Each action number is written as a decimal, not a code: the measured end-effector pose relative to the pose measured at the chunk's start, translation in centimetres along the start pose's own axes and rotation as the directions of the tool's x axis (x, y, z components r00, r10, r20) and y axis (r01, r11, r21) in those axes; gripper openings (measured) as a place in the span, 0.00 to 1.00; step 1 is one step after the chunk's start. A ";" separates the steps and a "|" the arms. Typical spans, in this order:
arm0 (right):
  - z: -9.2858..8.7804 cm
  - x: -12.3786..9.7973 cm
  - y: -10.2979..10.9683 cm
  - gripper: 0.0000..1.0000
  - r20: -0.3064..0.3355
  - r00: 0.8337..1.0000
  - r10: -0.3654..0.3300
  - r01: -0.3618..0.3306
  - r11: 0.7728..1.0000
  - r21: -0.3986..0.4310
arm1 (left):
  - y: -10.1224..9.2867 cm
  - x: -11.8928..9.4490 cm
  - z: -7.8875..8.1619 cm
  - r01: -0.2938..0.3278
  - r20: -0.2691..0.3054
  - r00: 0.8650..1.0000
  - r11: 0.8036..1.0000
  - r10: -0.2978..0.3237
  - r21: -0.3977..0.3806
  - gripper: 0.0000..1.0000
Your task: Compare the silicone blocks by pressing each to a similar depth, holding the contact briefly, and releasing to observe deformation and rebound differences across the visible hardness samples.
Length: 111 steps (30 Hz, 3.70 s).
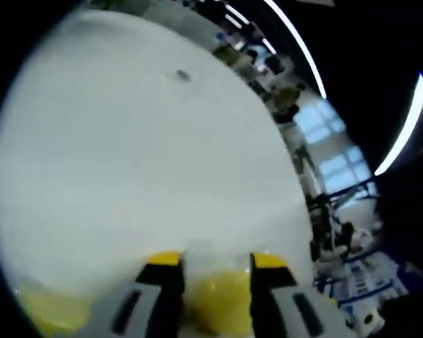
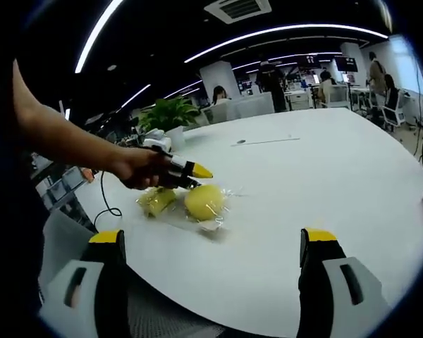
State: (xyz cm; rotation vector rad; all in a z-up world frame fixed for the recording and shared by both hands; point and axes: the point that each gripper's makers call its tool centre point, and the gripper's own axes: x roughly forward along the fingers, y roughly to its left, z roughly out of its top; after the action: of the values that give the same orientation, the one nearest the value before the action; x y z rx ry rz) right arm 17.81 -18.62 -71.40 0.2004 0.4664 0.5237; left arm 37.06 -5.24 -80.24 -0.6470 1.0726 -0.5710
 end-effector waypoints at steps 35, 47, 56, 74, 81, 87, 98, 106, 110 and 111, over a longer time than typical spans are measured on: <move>-0.6 1.0 1.4 0.96 -0.034 0.998 0.044 -0.044 0.999 -0.015 | -3.4 -1.0 -0.5 0.118 -0.018 0.993 0.963 -0.117 0.243 0.00; -0.4 1.4 0.8 0.96 -0.034 0.998 0.054 -0.054 0.999 -0.005 | -4.9 -3.0 0.1 0.062 0.035 0.996 0.948 -0.076 0.313 0.00; 0.4 1.9 1.3 0.96 -0.034 0.997 0.067 -0.068 0.998 -0.013 | -7.8 -5.9 1.4 0.106 0.054 0.988 0.889 -0.145 0.446 0.00; 5.4 2.5 2.3 0.96 0.031 0.996 0.089 -0.086 0.993 -0.080 | -11.9 -13.5 2.9 0.154 0.085 0.965 0.794 -0.250 0.589 0.00; 9.2 2.9 3.7 0.96 0.083 0.983 0.162 -0.149 0.978 -0.150 | -16.5 -17.0 3.4 0.219 0.069 0.935 0.717 -0.349 0.662 0.00; 12.5 3.6 6.7 0.96 0.091 0.954 0.286 -0.259 0.938 -0.232 | -19.5 -19.6 3.0 0.265 0.047 0.911 0.668 -0.409 0.696 0.00; 16.9 5.4 11.3 0.88 0.124 0.861 0.494 -0.442 0.846 -0.299 | -22.2 -22.5 0.8 0.365 -0.011 0.871 0.631 -0.492 0.685 0.00; 16.0 6.2 14.5 0.60 0.058 0.797 0.601 -0.566 0.776 -0.278 | -22.5 -23.7 -0.5 0.395 -0.016 0.855 0.631 -0.518 0.668 0.00; 15.5 6.3 15.1 0.52 0.046 0.774 0.631 -0.597 0.752 -0.281 | -22.5 -24.1 -1.0 0.414 -0.011 0.845 0.640 -0.535 0.647 0.00; 15.6 6.2 15.2 0.50 0.047 0.771 0.635 -0.600 0.749 -0.281 | -22.6 -24.2 -1.1 0.417 -0.013 0.843 0.637 -0.538 0.648 0.00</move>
State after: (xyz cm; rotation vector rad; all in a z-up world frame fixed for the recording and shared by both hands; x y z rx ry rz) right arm 23.42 -3.47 -55.53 0.1432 0.1764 1.2161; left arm 24.55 -3.85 -49.56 -0.3620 0.4516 -1.2574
